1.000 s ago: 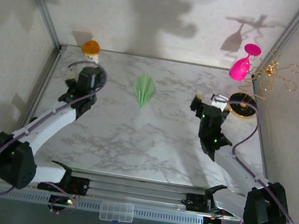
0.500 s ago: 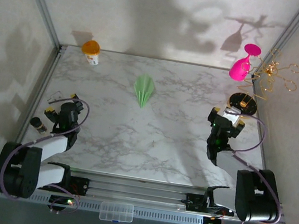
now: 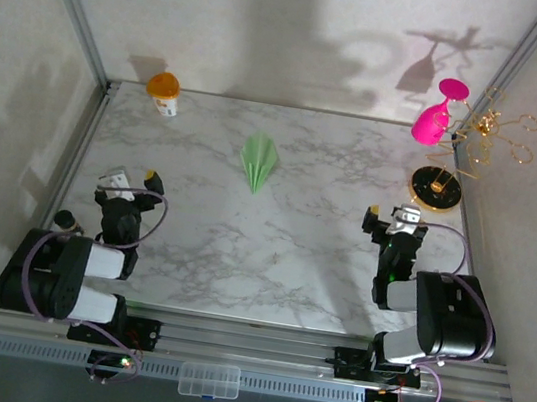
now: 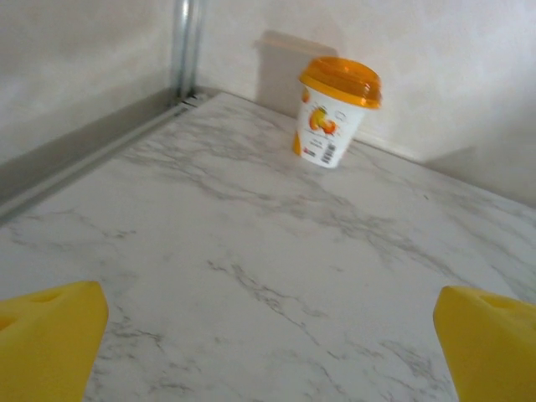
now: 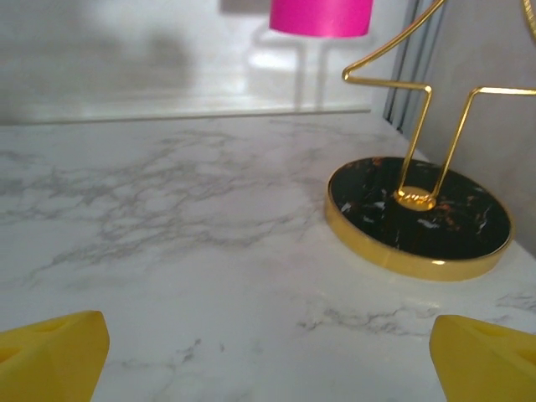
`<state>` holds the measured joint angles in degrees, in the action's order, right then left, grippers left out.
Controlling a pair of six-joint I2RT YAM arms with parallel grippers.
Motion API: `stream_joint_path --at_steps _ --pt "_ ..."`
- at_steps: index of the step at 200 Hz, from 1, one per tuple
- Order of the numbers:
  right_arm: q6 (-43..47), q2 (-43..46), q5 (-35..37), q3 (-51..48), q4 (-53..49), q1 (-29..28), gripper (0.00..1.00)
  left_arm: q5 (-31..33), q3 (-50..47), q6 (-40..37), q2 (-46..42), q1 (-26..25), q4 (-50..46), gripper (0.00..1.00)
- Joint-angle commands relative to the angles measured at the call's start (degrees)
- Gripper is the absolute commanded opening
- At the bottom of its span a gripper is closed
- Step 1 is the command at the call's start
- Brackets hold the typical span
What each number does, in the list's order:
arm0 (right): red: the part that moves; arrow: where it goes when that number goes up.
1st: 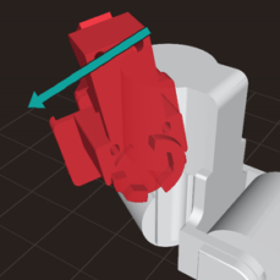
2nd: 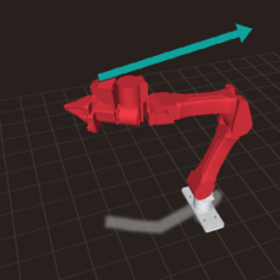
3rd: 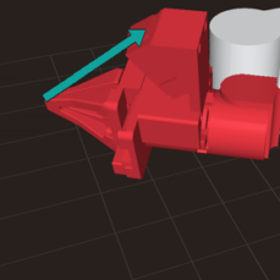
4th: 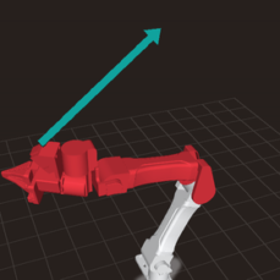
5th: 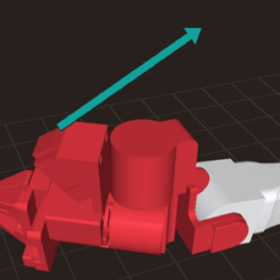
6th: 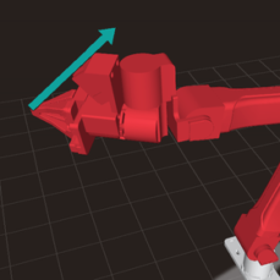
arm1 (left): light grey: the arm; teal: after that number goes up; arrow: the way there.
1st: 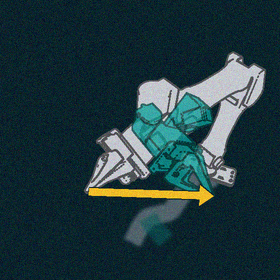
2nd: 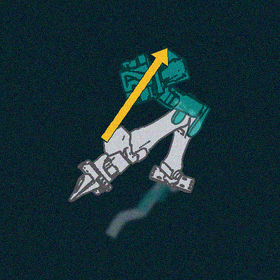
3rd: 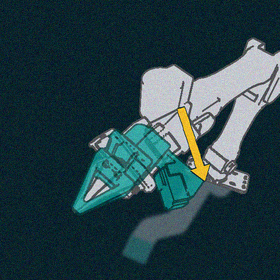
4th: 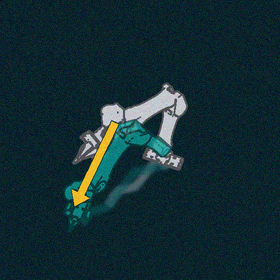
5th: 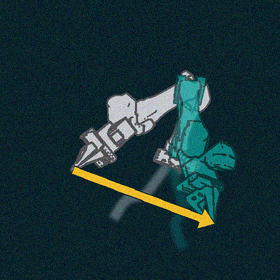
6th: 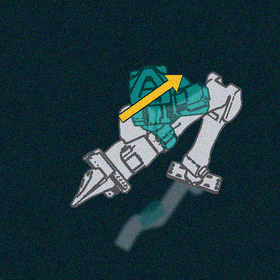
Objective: Fold a paper plane with a square sheet of paper (pick it up from the middle)
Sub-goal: Reset both arms
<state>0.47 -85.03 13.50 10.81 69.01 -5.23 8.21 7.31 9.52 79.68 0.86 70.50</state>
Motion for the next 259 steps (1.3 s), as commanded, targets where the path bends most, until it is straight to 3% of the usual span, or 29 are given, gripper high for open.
stream_joint_path --at_steps 1,22,59,89,259 --pt "0.34 -1.35 -4.64 -0.76 8.14 1.22 0.99 -5.65 0.21 -1.25 2.27 0.46 8.14 0.99" --pt "0.67 -4.28 -5.73 -1.23 12.16 1.54 0.99 -6.28 0.66 -1.76 4.66 0.21 9.51 0.99" --pt "-0.50 -3.90 -6.38 0.25 8.44 2.31 0.99 -3.48 0.98 -2.63 9.18 -1.25 13.65 0.99" --pt "-1.79 -3.72 -8.44 1.42 5.68 3.94 0.99 0.44 4.54 -3.96 8.29 -3.30 5.11 0.99" --pt "-1.79 -3.74 -8.43 1.47 5.65 3.96 0.99 1.83 5.62 -5.28 8.79 -4.82 3.92 0.99"
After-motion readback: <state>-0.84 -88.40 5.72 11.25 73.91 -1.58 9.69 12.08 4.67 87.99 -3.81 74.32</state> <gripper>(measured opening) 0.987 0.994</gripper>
